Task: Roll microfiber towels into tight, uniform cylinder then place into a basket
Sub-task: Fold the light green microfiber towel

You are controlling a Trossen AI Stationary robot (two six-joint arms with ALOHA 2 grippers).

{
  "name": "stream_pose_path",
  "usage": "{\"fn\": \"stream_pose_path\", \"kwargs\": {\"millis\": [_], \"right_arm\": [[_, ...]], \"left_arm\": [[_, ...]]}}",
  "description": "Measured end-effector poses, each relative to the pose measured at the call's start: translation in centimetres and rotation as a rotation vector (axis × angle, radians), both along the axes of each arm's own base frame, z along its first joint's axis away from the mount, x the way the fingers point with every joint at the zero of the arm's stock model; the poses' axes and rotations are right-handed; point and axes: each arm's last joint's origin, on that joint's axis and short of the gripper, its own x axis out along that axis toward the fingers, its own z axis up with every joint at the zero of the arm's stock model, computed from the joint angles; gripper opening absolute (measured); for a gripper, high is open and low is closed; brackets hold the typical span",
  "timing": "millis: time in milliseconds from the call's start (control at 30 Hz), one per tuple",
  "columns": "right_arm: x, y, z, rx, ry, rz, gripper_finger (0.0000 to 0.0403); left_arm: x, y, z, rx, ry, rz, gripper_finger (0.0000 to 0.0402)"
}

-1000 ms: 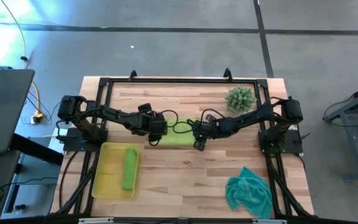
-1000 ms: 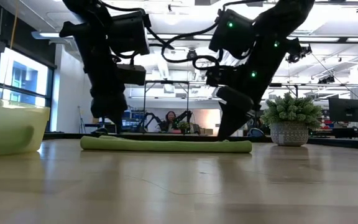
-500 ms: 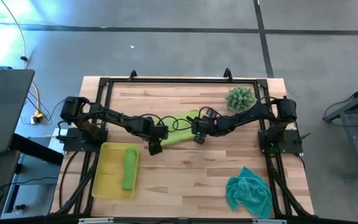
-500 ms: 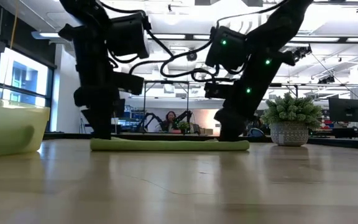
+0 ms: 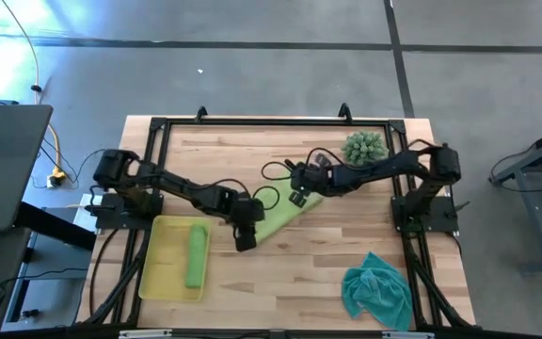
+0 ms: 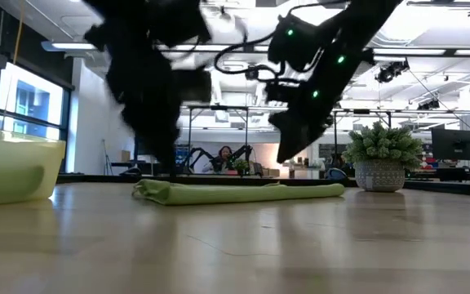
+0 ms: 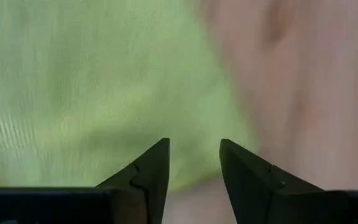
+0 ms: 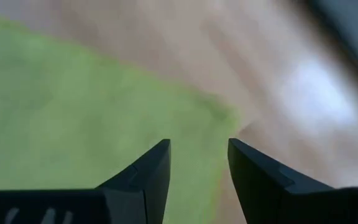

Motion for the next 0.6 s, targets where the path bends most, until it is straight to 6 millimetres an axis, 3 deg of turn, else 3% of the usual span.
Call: {"fn": "stream_pose_path", "kwargs": {"millis": [133, 267, 600], "right_arm": [[-0.4, 2.4, -0.2, 0.24, -0.053, -0.057, 0.0154], [-0.8, 4.8, -1.5, 0.223, -0.055, -0.088, 0.0154], [-1.6, 5.5, -4.3, 0.184, -0.014, -0.188, 0.0154]], "left_arm": [[-0.2, 0.2, 2.2, 0.067, -0.022, -0.073, 0.0131], [-0.6, 1.0, 2.6, 0.206, 0.002, -0.12, 0.0131], [-1.4, 2.8, -0.9, 0.228, 0.233, -0.155, 0.0131]]}}
